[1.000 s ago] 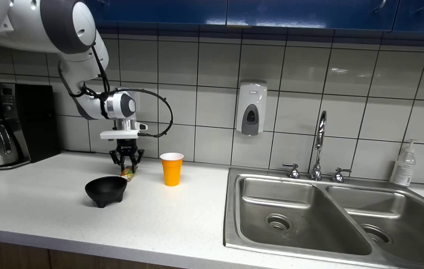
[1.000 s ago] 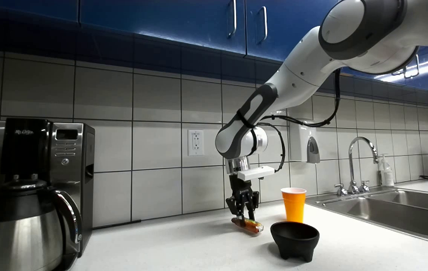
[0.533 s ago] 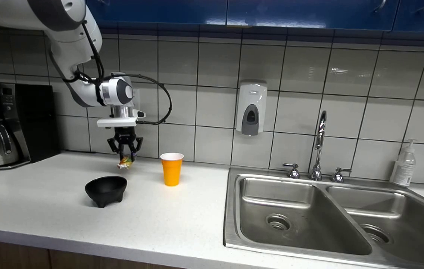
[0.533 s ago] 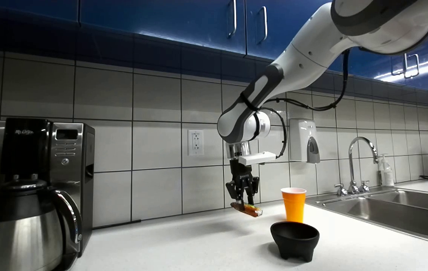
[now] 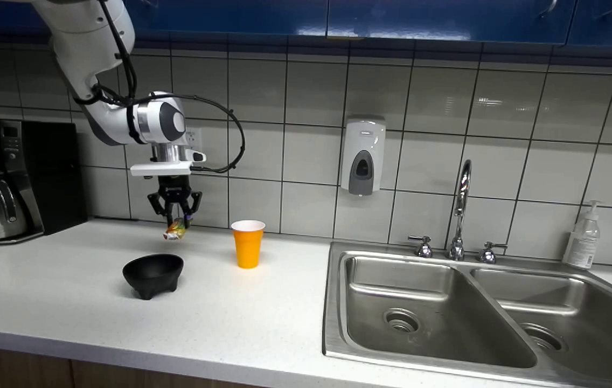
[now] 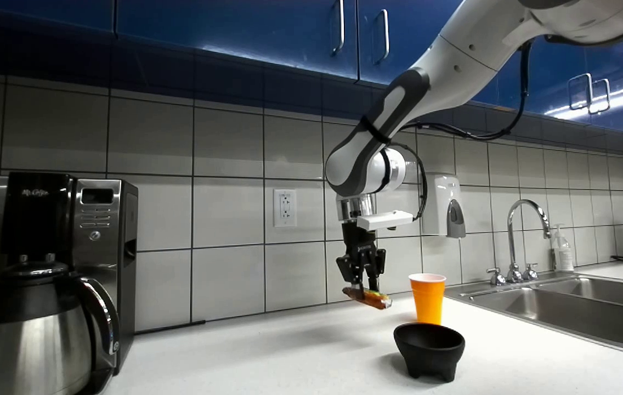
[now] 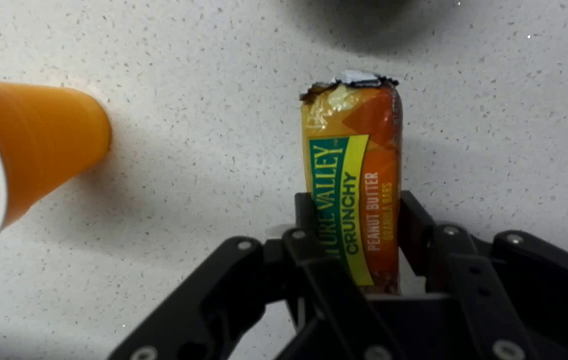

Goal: Put the orange packet in the black bowl.

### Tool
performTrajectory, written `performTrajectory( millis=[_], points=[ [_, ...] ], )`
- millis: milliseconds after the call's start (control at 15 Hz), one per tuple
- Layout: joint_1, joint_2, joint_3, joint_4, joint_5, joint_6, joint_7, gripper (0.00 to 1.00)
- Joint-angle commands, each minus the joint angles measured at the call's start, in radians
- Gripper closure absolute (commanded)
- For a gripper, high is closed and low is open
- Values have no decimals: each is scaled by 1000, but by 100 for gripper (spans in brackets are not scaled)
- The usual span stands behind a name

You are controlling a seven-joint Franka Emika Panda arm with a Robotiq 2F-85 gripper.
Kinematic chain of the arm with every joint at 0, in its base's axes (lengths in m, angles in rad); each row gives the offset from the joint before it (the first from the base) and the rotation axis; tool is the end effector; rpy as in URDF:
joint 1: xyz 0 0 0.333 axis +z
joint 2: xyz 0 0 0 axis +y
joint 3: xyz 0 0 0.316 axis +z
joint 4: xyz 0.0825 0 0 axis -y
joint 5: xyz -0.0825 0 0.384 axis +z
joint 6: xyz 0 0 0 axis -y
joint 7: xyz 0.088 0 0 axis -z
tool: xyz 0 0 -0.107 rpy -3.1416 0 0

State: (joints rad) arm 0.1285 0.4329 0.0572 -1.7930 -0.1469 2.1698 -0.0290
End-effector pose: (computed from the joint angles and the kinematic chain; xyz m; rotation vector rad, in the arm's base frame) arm 0.6348 0.1107 0.3056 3.0086 0.4491 -0.0715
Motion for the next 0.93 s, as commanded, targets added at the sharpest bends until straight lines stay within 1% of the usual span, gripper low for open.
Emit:
performTrajectory(
  millis=[0, 600, 867],
  points=[
    [-11, -106, 4, -138, -8, 49, -15, 82],
    [-23, -271, 2, -385, -12, 141, -19, 82],
    [-27, -336, 0, -478, -16, 163, -17, 82]
  ],
)
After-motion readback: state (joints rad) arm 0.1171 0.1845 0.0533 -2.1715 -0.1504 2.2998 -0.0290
